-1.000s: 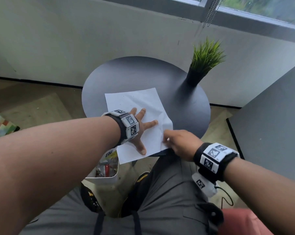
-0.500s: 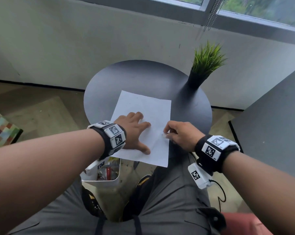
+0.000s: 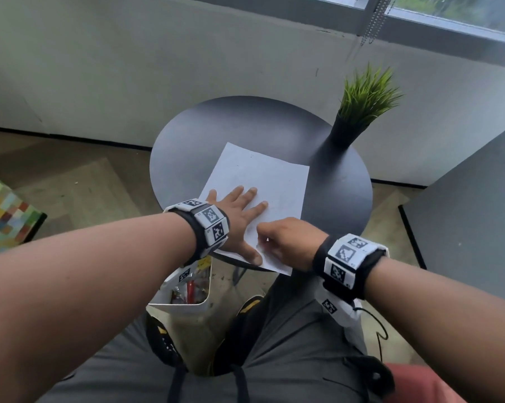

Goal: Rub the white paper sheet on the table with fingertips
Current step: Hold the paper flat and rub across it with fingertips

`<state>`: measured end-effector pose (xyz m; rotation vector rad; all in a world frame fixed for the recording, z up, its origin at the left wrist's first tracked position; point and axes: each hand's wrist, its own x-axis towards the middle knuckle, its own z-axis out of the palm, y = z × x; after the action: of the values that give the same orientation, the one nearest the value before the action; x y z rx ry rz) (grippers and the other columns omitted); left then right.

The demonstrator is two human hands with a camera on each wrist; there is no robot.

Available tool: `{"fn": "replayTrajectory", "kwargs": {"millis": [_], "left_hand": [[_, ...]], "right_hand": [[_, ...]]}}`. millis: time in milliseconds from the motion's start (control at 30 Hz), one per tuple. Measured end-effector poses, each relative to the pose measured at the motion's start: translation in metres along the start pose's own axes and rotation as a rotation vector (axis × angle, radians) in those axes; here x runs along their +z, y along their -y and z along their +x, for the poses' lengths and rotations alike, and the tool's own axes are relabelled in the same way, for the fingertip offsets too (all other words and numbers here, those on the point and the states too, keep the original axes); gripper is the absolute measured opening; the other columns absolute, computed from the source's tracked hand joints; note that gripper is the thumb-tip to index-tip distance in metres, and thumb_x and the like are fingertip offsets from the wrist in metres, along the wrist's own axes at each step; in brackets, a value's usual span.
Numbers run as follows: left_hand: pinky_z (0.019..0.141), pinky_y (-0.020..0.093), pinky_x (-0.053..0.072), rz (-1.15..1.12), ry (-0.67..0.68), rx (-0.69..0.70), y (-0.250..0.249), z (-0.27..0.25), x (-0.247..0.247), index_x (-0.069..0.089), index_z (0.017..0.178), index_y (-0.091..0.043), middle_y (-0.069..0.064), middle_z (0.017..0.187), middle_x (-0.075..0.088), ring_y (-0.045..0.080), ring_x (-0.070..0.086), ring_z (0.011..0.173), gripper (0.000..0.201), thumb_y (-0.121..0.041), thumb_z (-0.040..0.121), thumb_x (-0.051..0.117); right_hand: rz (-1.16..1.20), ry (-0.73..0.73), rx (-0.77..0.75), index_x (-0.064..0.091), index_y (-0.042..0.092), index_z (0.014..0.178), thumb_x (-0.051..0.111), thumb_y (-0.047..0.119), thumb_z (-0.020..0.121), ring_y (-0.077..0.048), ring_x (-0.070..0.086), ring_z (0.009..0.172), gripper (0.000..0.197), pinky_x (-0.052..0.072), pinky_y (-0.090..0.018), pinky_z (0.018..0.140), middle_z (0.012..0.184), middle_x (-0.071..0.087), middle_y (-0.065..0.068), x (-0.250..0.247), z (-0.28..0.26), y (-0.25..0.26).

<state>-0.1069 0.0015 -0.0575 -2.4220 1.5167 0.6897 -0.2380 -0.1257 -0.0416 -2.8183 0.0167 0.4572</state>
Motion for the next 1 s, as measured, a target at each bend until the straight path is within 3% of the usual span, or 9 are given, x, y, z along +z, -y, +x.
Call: {"fn": "replayTrajectory", "kwargs": {"millis": [133,333,400,500,667,733,833,900,1000], "left_hand": [[0.116,0.068,0.004,-0.006,0.018,-0.009,0.000,0.000,-0.002,-0.018,0.153,-0.040,-0.005,0.162,-0.029,0.022,-0.023,0.150,0.130,-0.094,0.059,0.054],[0.111,0.074,0.011,0.007,0.023,-0.030,-0.005,-0.001,-0.003,-0.015,0.153,-0.043,-0.003,0.163,-0.027,0.024,-0.021,0.151,0.125,-0.086,0.064,0.061],[0.109,0.076,0.010,-0.005,0.033,-0.028,-0.005,0.000,-0.006,-0.014,0.151,-0.050,-0.004,0.162,-0.027,0.025,-0.021,0.150,0.124,-0.089,0.060,0.060],[0.107,0.077,0.010,0.008,0.070,-0.044,-0.007,-0.002,-0.009,-0.014,0.149,-0.056,-0.004,0.162,-0.028,0.027,-0.022,0.150,0.121,-0.090,0.060,0.060],[0.114,0.067,0.009,0.031,0.083,-0.031,-0.018,-0.011,-0.020,-0.011,0.153,-0.049,0.006,0.163,-0.026,0.035,-0.020,0.150,0.117,-0.079,0.070,0.065],[0.114,0.065,0.011,0.034,0.083,-0.034,-0.020,-0.013,-0.022,-0.011,0.153,-0.049,0.006,0.163,-0.025,0.035,-0.019,0.150,0.117,-0.079,0.070,0.065],[0.113,0.066,0.014,0.042,0.086,-0.045,-0.019,-0.012,-0.021,-0.013,0.152,-0.050,0.005,0.163,-0.025,0.033,-0.019,0.150,0.118,-0.082,0.068,0.064],[0.113,0.066,0.014,0.037,0.088,-0.044,-0.019,-0.013,-0.021,-0.012,0.152,-0.050,0.005,0.163,-0.025,0.034,-0.019,0.150,0.118,-0.081,0.069,0.065],[0.114,0.064,0.013,0.052,0.097,-0.035,-0.020,-0.015,-0.023,-0.012,0.153,-0.049,0.006,0.163,-0.026,0.034,-0.019,0.150,0.116,-0.079,0.071,0.065]], "right_hand": [[0.054,-0.159,0.247,0.055,0.024,0.097,0.053,0.032,0.092,-0.027,0.058,0.092,0.009,0.049,-0.034,0.077,0.101,0.066,-0.006,-0.013,0.015,-0.027],[0.052,0.018,0.034,0.059,0.020,0.100,0.056,0.027,0.090,-0.024,0.057,0.086,0.012,0.049,-0.033,0.074,0.094,0.066,-0.002,-0.002,0.003,0.012],[0.064,-0.039,0.171,0.059,0.025,0.102,0.055,0.025,0.090,-0.020,0.057,0.088,0.013,0.046,-0.030,0.076,0.095,0.064,0.002,-0.012,0.013,-0.015],[0.014,-0.186,0.355,0.054,0.021,0.096,0.052,0.027,0.090,-0.031,0.059,0.091,0.008,0.047,-0.032,0.072,0.096,0.064,-0.007,-0.019,0.017,-0.039],[0.071,0.046,-0.011,0.058,0.027,0.098,0.051,0.023,0.090,-0.024,0.055,0.082,0.011,0.041,-0.028,0.068,0.091,0.063,0.000,-0.001,-0.004,0.006],[0.077,0.038,0.059,0.060,0.030,0.101,0.054,0.024,0.090,-0.017,0.053,0.083,0.014,0.041,-0.026,0.073,0.089,0.057,0.009,-0.012,0.001,-0.013],[0.027,-0.165,0.285,0.056,0.023,0.097,0.055,0.030,0.091,-0.027,0.058,0.086,0.009,0.048,-0.033,0.074,0.088,0.060,0.000,-0.018,0.008,-0.043],[-0.009,-0.165,0.206,0.053,0.021,0.101,0.050,0.026,0.092,-0.031,0.058,0.085,0.011,0.050,-0.036,0.072,0.092,0.063,-0.006,-0.008,0.005,-0.031],[0.009,0.014,-0.004,0.055,0.020,0.098,0.050,0.021,0.091,-0.023,0.051,0.078,0.009,0.046,-0.034,0.068,0.089,0.063,-0.001,0.003,-0.010,-0.004]]}}
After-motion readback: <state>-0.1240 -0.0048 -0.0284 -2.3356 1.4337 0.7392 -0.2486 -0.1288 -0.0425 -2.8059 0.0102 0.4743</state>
